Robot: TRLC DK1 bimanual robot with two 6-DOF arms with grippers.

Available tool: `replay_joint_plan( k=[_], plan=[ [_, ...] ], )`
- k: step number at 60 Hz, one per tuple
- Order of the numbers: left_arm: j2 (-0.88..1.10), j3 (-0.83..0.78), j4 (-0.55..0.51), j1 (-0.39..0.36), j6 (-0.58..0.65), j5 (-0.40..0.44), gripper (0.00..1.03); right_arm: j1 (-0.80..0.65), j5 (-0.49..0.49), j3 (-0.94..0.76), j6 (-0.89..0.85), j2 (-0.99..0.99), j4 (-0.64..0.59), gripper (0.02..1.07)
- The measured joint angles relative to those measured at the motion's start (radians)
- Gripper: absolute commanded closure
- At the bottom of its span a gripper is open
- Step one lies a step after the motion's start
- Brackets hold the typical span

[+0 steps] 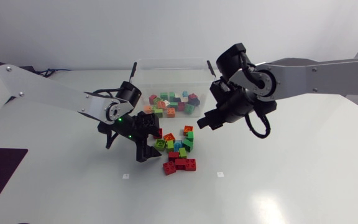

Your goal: Place the duplo bricks in the container

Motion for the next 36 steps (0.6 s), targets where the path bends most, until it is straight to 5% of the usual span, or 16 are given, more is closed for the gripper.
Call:
replay_joint_plan(
  k=[10, 24, 36],
  plan=[
    [0.005, 0.003, -0.045, 0.000, 0.034, 0.020, 0.28, 0.000, -0.003, 0.088, 0.000, 0.000, -0.029, 0.66],
    [0.005, 0.003, -0.053, 0.000, 0.052, 0.044, 0.68, 0.005, -0.003, 0.189, 0.000, 0.000, -0.053, 0.66],
    [0.007, 0.001, -0.052, -0.009, 0.052, 0.051, 0.70, 0.015, -0.004, 0.272, 0.002, 0.013, -0.047, 0.66]
  ],
)
